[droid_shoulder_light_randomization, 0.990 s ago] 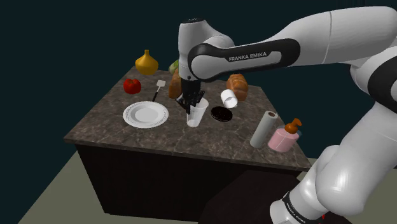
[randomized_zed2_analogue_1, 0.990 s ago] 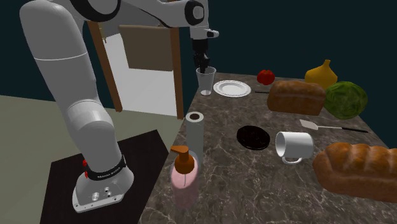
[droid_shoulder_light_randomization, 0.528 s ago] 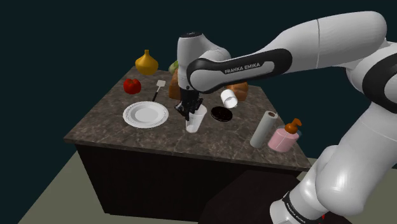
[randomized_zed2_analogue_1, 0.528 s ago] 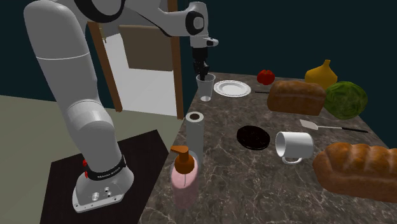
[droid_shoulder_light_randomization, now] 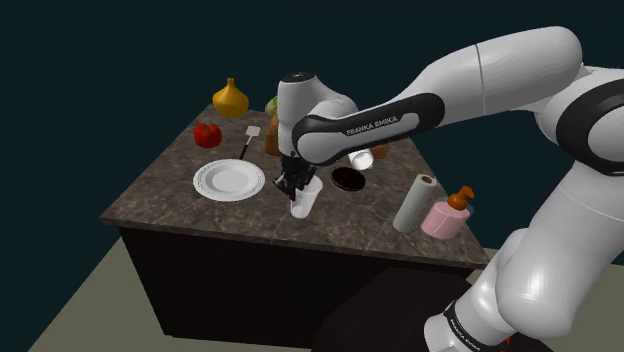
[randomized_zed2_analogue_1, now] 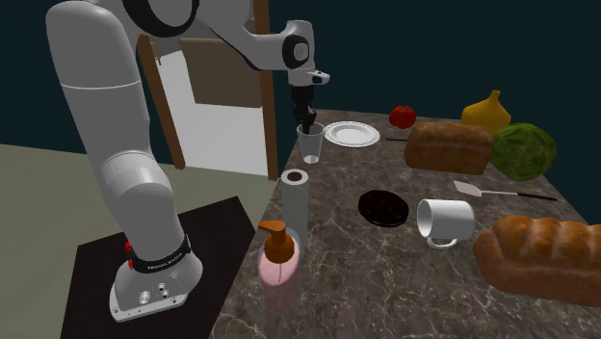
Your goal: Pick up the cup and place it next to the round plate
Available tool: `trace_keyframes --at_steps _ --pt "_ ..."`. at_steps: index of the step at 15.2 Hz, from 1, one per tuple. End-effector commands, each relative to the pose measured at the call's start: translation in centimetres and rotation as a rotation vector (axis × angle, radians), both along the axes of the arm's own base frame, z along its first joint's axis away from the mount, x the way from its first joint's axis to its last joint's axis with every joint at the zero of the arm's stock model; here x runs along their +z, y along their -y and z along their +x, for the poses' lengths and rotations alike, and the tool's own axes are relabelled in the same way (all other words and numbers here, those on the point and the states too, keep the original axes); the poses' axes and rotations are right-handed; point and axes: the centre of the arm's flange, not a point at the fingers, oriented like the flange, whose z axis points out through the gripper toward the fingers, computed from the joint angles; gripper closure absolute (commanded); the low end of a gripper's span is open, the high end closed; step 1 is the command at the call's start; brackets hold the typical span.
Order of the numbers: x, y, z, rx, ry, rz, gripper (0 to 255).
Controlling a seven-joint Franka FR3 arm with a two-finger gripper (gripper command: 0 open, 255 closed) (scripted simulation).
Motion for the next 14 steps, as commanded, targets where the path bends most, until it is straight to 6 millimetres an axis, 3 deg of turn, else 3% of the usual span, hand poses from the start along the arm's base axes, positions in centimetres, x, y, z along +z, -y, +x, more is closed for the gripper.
trace_keyframes --at_steps 1,9,10,14 --pt "-1.06 0.01 -0.04 0.000 0.001 0.000 255" --pt "-1.12 0.01 -0.04 0.000 0.001 0.000 255" --pt "-1.13 0.01 -0.04 0.000 0.001 0.000 0" --pt "-1.13 0.01 -0.04 0.000 0.001 0.000 0"
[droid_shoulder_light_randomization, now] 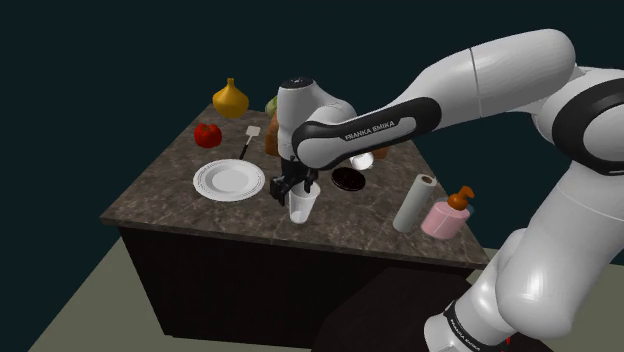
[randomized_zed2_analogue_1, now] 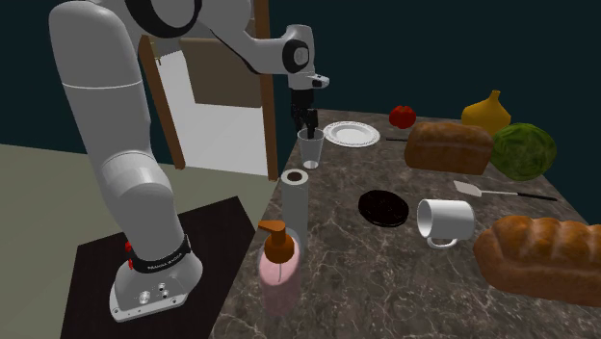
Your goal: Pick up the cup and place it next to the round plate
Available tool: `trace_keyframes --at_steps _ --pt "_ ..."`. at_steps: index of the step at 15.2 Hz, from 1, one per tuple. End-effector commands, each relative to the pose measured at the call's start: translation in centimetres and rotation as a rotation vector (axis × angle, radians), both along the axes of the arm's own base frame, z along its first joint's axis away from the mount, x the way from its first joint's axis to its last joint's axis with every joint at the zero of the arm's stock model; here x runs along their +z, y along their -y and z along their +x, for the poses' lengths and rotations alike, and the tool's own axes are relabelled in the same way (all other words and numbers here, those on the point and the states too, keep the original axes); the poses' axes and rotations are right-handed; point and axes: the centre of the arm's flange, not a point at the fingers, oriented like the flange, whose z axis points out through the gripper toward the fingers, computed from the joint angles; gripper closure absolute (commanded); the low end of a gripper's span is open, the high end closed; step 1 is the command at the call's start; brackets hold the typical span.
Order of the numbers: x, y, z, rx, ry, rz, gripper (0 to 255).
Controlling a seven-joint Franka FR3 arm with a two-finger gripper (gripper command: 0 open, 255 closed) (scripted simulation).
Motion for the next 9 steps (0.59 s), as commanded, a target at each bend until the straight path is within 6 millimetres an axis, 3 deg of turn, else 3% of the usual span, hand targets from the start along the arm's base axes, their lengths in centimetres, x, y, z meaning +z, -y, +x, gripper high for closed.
trace_keyframes --at_steps 1,5,9 --pt "0.0 0.0 0.0 0.000 0.000 0.000 0" --pt "5.0 -0.7 0.0 0.000 0.000 0.000 0" --pt "5.0 -0.7 0.0 0.000 0.000 0.000 0"
